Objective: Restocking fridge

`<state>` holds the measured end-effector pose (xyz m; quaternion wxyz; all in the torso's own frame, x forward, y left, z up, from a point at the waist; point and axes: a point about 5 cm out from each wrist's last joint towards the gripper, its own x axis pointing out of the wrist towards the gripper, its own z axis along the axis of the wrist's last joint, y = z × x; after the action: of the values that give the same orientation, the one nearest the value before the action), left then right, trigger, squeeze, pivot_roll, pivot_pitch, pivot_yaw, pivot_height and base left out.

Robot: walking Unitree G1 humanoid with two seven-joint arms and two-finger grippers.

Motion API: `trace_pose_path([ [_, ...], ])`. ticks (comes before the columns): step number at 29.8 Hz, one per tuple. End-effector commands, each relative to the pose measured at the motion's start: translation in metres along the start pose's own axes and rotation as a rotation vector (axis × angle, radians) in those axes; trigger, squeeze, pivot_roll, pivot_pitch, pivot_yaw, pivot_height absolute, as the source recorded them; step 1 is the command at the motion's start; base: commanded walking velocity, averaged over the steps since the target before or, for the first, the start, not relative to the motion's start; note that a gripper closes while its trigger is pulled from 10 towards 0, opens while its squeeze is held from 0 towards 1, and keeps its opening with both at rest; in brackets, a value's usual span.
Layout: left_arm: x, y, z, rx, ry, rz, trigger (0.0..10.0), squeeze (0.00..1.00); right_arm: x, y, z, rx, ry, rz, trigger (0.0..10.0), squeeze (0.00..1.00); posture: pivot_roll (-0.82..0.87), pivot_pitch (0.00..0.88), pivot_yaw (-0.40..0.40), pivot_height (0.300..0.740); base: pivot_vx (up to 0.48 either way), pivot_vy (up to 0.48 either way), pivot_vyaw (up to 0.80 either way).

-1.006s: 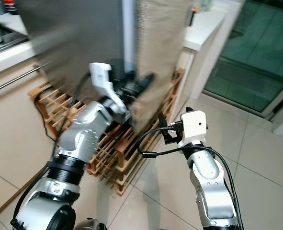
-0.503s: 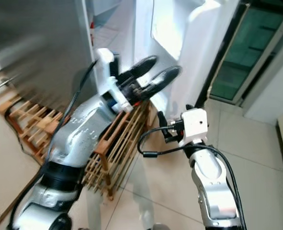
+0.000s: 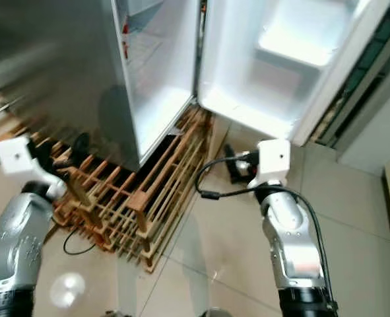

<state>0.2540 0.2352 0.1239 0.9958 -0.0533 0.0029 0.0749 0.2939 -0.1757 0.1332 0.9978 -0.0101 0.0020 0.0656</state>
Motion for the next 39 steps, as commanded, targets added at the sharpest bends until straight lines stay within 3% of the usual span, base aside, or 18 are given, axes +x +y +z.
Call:
trace_pose_path([
  [1, -0.001, 0.002, 0.01, 0.036, -0.042, 0.024, 10.0, 0.0, 0.001, -0.002, 0.001, 0.017, -0.002, -0.004, 10.0, 0.94, -0.04, 0.0, -0.044, 0.74, 0.0, 0.0, 0.66],
  [2, -0.004, -0.001, 0.007, 0.055, -0.021, 0.024, 10.0, 0.0, 0.005, 0.001, 0.001, 0.025, 0.001, 0.004, 10.0, 0.94, -0.04, 0.0, -0.048, 0.74, 0.0, 0.0, 0.63],
  [6, 0.005, -0.031, 0.017, 0.083, -0.063, -0.045, 10.0, 0.0, 0.014, 0.013, 0.002, 0.035, 0.003, 0.059, 10.0, 0.95, -0.02, 0.0, -0.063, 0.74, 0.0, 0.0, 0.64],
  [7, 0.005, -0.031, 0.017, 0.083, -0.063, -0.045, 10.0, 0.0, 0.014, 0.013, 0.002, 0.035, 0.003, 0.059, 10.0, 0.95, -0.02, 0.0, -0.063, 0.74, 0.0, 0.0, 0.63],
  [10, 0.016, -0.052, 0.029, 0.049, -0.12, -0.078, 10.0, 0.0, 0.021, 0.021, 0.004, 0.059, -0.003, 0.088, 10.0, 0.95, -0.03, 0.0, -0.06, 0.74, 0.0, 0.0, 0.63],
  [16, 0.023, -0.052, 0.027, 0.006, -0.093, -0.026, 10.0, 0.0, 0.025, 0.024, 0.004, 0.109, -0.011, 0.077, 10.0, 0.95, -0.05, 0.0, -0.04, 0.74, 0.0, 0.0, 0.62],
  [21, 0.029, -0.06, 0.027, 0.094, -0.083, 0.005, 10.0, 0.0, 0.026, 0.03, 0.004, 0.125, -0.017, 0.089, 10.0, 0.96, -0.06, 0.0, -0.025, 0.74, 0.0, 0.0, 0.6],
  [23, 0.033, -0.05, 0.023, 0.142, -0.047, 0.1, 10.0, 0.0, 0.027, 0.032, 0.005, 0.12, -0.024, 0.089, 10.0, 0.96, -0.06, 0.0, -0.022, 0.74, 0.0, 0.0, 0.55],
  [26, 0.036, -0.046, 0.018, 0.135, -0.017, 0.161, 10.0, 0.0, 0.029, 0.03, 0.004, 0.109, -0.026, 0.069, 10.0, 0.96, -0.06, 0.0, -0.021, 0.74, 0.0, -0.3, 0.55],
  [30, 0.035, -0.05, 0.022, 0.145, -0.039, 0.135, 10.0, 0.0, 0.029, 0.03, 0.005, 0.105, -0.028, 0.074, 10.0, 0.97, -0.06, 0.0, -0.02, 0.74, 0.0, -0.474, 0.55],
  [39, 0.039, -0.066, 0.028, 0.137, -0.095, 0.069, 10.0, 0.0, 0.03, 0.031, 0.003, 0.096, -0.023, 0.085, 10.0, 0.97, -0.06, 0.0, -0.025, 0.74, 0.0, 0.0, 0.55],
])
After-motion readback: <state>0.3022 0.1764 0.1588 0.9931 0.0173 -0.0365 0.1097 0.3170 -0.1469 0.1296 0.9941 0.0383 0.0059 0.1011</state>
